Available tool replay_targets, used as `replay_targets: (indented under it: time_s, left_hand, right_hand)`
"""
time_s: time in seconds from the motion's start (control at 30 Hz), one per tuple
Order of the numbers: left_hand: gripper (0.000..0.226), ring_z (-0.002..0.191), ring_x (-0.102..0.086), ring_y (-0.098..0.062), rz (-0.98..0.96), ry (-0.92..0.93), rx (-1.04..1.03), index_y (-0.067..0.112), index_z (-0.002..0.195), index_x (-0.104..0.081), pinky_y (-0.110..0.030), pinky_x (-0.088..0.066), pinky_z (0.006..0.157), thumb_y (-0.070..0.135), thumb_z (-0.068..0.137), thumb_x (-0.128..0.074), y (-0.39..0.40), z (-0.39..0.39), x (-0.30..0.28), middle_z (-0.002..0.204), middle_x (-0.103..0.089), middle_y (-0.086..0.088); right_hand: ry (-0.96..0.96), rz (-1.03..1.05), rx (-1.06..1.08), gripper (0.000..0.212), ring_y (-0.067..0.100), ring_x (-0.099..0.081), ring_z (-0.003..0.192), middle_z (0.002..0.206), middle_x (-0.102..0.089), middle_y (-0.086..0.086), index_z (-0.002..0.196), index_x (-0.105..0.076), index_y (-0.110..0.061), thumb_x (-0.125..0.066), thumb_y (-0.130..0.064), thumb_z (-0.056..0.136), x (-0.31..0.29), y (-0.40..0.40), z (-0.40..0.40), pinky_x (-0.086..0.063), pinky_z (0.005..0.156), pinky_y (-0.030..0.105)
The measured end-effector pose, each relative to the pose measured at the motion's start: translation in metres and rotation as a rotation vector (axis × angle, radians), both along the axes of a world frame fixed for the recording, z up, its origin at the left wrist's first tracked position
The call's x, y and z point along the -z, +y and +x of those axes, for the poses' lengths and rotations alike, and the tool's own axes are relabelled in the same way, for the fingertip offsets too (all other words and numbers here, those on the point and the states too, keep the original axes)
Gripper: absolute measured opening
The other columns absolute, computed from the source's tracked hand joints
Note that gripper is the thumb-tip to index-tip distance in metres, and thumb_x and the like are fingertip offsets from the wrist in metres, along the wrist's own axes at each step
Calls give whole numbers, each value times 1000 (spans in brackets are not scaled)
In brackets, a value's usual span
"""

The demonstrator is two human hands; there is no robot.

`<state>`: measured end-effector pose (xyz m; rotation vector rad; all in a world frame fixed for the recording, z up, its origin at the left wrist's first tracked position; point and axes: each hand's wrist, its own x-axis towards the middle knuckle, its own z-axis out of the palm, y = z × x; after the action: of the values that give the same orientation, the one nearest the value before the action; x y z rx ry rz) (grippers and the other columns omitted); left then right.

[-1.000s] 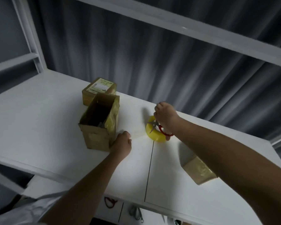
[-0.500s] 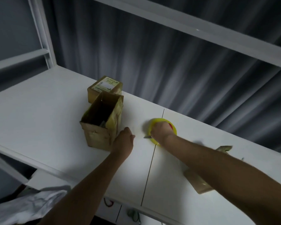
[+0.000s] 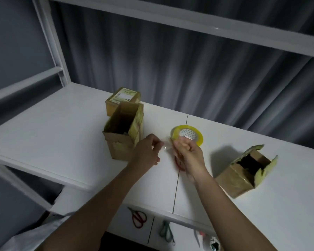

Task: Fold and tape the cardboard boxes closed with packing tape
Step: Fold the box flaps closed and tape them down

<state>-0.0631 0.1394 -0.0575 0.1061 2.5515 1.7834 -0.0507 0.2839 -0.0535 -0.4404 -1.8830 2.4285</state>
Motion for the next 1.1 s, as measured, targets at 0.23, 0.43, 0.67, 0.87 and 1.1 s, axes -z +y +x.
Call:
replay_targets:
  time_s: [0.23,0.43,0.67,0.87,1.1]
  left_hand:
    - [31,79,-66,-8,29,-31,90,22,127,-56,-27,-55,59,25,97,-50,-28,27,-30,102,-60,5]
    - [25,89,-62,-15,-391,412,-213,14,114,-65,-20,-44,77,24,97,-49,-86,15,-56,101,-68,-1]
    - [38,94,-60,-21,-833,144,-80,10,109,-55,-29,-47,80,43,90,-56,-58,-44,-42,101,-63,-3]
    - [20,90,-56,-17,-559,46,0,14,112,-54,-31,-45,78,24,94,-51,-80,-55,-52,100,-59,2]
    - [30,101,-57,-22,62,-330,-50,17,119,-47,-36,-51,84,11,92,-58,-128,-24,-10,119,-56,-10]
  right_hand:
    - [100,-58,249,11,4,-65,71,72,-72,-6,78,-70,-14,-73,-4,80,2,-29,-17,-52,76,17]
    - [156,-36,306,6,2,-59,68,75,-64,-4,86,-67,-12,-67,-6,86,-3,-26,-40,-48,72,14]
    - [227,311,108,10,7,-52,65,70,-61,-3,82,-61,-13,-66,-6,87,-1,-27,-44,-43,67,20]
    - [232,301,16,10,21,-55,75,74,-60,6,82,-60,-11,-66,-5,87,-9,-17,-38,-47,79,36]
    - [166,129,-149,15,12,-55,54,57,-53,2,78,-56,-7,-59,2,89,-8,-34,-35,-49,54,15]
